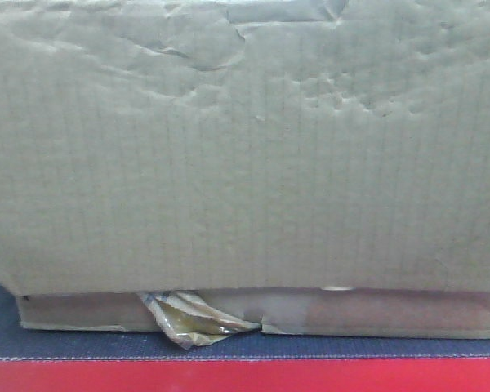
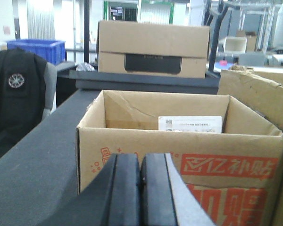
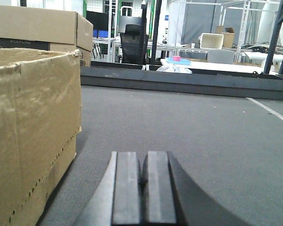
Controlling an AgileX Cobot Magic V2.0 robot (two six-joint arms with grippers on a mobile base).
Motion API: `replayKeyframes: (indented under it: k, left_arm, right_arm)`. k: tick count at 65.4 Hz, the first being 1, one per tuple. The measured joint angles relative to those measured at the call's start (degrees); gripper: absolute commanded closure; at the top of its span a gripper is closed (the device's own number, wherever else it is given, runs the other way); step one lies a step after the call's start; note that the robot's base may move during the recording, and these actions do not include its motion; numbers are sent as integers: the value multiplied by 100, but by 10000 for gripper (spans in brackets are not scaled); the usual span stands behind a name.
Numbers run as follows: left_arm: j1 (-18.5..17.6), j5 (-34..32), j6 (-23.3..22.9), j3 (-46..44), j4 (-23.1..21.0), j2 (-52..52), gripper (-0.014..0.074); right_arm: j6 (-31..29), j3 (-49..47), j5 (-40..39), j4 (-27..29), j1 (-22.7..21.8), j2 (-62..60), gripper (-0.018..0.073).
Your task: Stack two boxes on right shelf middle
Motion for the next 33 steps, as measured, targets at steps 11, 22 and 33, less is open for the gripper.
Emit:
replayKeyframes:
  k: [11,22,33]
  left_arm:
    - [0,1248,0,-1147,0,202,708]
    - [0,2708,0,-2488,0,1408,708]
    - [0,3983,0,-3591,3,3064,708]
  right_arm:
    - [0,0,0,0,0,0,724]
    - [0,0,0,0,0,0,724]
    - [0,0,0,0,0,0,724]
